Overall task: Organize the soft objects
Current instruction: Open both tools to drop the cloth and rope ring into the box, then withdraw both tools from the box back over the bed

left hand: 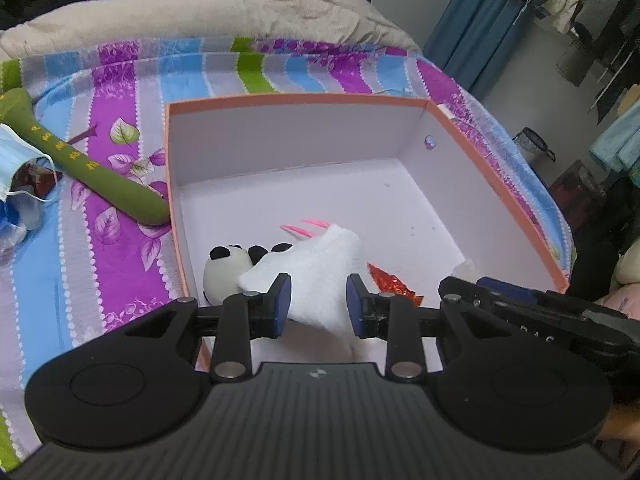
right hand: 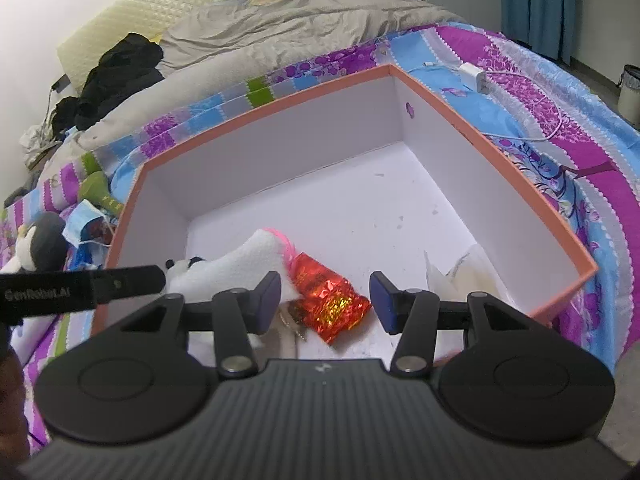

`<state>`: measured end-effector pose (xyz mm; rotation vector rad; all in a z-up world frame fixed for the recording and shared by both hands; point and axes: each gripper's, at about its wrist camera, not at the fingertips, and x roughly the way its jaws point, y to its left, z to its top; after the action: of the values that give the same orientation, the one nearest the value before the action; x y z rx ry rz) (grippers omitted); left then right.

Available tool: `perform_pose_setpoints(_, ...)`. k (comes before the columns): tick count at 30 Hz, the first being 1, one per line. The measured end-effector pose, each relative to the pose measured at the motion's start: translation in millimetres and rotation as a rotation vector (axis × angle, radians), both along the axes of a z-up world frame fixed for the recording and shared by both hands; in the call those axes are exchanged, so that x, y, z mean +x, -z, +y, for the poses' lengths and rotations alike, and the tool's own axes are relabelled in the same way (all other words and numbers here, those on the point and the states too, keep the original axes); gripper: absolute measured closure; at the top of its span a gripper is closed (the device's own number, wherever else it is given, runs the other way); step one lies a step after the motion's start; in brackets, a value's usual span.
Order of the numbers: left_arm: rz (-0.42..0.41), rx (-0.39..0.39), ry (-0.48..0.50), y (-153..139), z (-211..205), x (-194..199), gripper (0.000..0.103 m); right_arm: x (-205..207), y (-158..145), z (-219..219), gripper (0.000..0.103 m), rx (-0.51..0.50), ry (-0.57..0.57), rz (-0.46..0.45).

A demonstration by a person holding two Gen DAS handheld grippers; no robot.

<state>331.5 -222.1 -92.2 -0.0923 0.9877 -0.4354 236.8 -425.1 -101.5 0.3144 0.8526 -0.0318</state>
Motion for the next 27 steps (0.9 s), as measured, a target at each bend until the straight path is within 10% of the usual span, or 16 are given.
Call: perform_pose_setpoints(27,-0.159,-0.092,-0.057,-84.5,87.0,-147.5,0.068,-117.4,-78.7,71.3,0.051,-0.043,-0.094,-0.167)
